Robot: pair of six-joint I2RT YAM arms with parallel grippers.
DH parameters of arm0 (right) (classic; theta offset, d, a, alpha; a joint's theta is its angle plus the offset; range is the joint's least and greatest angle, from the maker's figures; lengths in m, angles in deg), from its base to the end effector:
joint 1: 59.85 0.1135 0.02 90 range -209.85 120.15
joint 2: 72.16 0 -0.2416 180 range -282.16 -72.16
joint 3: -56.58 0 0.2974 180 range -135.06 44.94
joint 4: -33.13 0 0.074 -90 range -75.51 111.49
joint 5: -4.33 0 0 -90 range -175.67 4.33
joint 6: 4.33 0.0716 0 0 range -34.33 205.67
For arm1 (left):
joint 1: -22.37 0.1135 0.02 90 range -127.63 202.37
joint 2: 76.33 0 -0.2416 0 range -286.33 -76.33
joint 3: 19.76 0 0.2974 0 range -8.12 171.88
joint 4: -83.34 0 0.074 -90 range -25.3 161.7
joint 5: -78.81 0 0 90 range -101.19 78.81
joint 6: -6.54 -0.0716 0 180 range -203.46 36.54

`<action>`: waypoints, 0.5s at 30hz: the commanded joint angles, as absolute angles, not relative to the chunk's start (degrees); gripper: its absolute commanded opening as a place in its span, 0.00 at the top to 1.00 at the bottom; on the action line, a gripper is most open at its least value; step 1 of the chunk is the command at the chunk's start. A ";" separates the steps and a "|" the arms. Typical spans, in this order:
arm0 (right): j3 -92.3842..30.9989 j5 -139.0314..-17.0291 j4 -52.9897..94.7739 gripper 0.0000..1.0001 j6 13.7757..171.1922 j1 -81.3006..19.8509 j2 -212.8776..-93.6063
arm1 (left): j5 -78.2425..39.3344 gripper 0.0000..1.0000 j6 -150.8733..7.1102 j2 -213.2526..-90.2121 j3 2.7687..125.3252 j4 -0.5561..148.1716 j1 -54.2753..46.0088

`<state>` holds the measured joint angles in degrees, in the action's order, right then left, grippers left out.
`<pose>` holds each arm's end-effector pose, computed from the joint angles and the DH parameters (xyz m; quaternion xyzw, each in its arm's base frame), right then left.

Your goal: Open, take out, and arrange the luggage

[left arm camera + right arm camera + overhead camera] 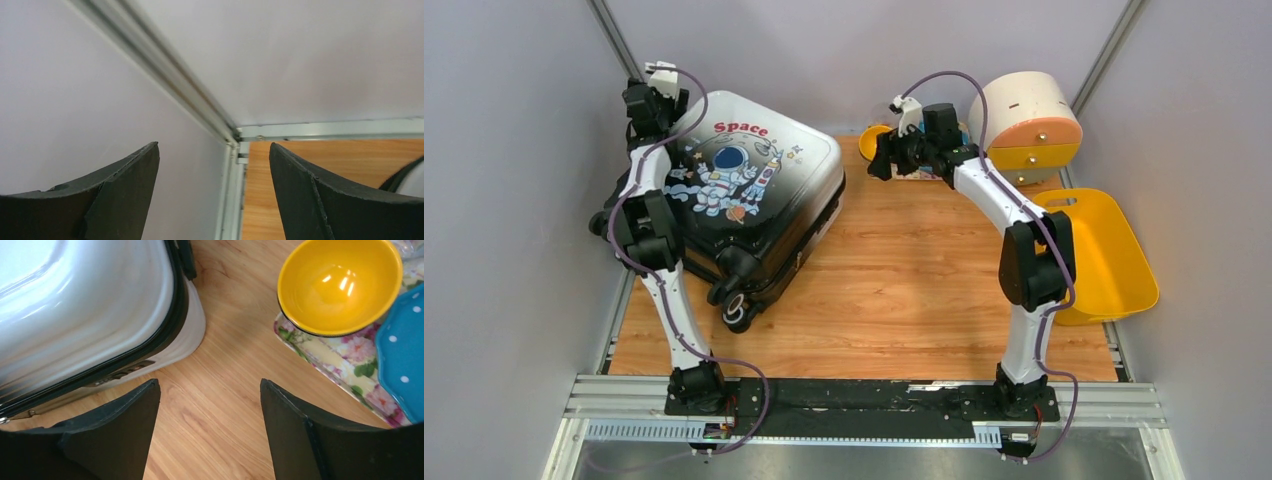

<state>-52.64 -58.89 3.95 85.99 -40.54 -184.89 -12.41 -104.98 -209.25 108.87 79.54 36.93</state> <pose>0.4860 0.2045 0.2436 -0.2504 0.8237 0.2798 0.4250 0.6055 0.1557 0.2477 0.0528 0.7534 0.1953 0.6257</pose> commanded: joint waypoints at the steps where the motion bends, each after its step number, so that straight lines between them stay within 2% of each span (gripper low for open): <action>1: -52.79 -56.67 2.24 0.23 78.64 -43.41 -180.71 | -38.16 0.11 -106.66 -202.90 100.79 72.68 30.81; 5: -54.37 -55.09 0.49 0.23 76.18 -45.61 -181.76 | -44.15 0.11 -106.49 -203.06 100.68 67.05 29.31; 10: -52.71 -51.05 -4.26 0.23 71.88 -45.79 -180.19 | -33.54 0.08 -102.28 -203.77 105.33 66.96 28.96; 13: -47.97 -49.02 -6.37 0.23 70.82 -45.79 -175.62 | -26.50 0.07 -100.25 -202.20 113.14 63.28 29.66; 15: -44.37 -49.19 -9.00 0.24 70.55 -45.88 -171.32 | -22.04 0.07 -98.15 -199.48 113.08 61.08 30.19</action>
